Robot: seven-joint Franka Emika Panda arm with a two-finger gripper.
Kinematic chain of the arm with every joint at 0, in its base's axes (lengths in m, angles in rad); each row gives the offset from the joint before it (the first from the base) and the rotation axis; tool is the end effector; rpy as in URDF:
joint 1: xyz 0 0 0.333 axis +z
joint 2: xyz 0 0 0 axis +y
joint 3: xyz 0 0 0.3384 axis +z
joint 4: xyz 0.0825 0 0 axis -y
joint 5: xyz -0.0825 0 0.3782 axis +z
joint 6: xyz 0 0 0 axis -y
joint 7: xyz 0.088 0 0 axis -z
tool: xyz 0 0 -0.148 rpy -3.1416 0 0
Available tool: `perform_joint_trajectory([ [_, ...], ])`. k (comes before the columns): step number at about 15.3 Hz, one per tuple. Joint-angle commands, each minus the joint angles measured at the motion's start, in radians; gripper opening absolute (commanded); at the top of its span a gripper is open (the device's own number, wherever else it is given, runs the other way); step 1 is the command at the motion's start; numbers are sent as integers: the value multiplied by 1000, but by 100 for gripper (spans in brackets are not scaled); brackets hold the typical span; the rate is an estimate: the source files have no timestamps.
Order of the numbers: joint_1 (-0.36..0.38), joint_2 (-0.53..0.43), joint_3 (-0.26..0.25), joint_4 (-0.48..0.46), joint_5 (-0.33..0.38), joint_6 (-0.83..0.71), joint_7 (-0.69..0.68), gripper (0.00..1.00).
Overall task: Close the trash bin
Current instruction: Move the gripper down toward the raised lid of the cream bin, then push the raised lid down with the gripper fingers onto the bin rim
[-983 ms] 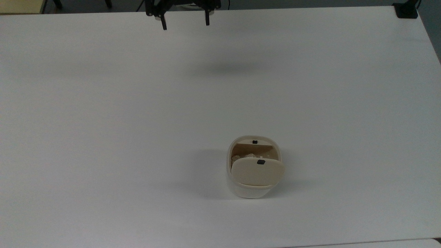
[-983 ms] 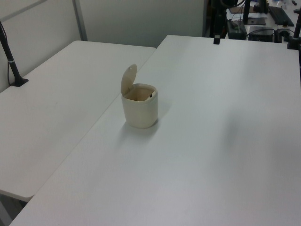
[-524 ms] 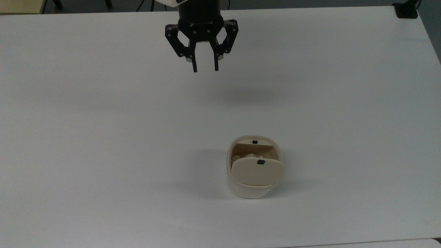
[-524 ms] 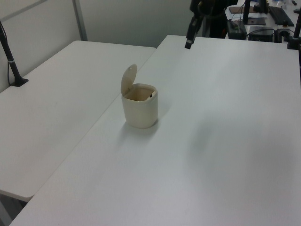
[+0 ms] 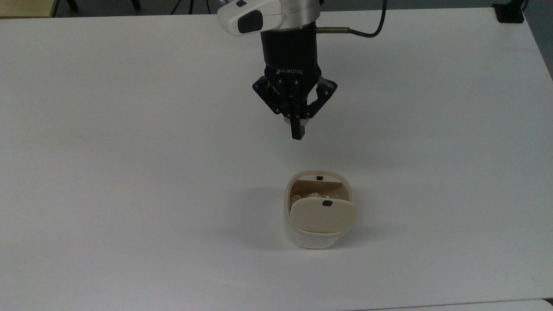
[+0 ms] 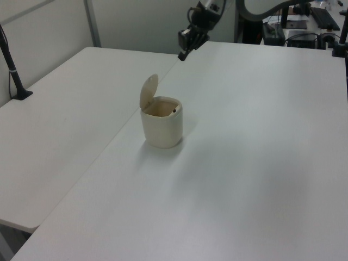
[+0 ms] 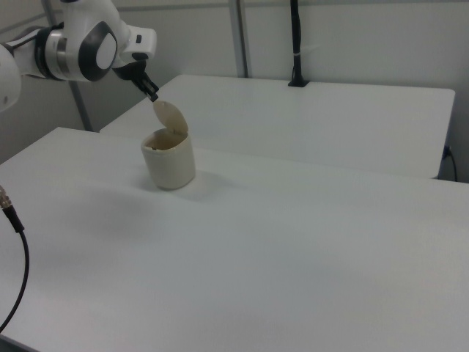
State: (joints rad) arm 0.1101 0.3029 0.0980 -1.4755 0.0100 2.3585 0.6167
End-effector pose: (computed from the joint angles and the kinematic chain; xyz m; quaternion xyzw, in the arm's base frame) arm 0.7075 0.1398 0.5595 -0.9362 0.2028 -0.2555 0.1311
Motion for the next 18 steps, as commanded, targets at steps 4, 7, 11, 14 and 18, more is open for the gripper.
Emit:
perform_joint_trajectory([
  [4,36,186,-26,172,8,229,322,0],
  [7,46,209,-29,173,7,300,391,0],
  [11,100,268,-84,167,7,389,442,0],
  [14,108,279,-84,162,-2,389,442,0],
  [18,109,279,-84,138,-28,389,440,0],
])
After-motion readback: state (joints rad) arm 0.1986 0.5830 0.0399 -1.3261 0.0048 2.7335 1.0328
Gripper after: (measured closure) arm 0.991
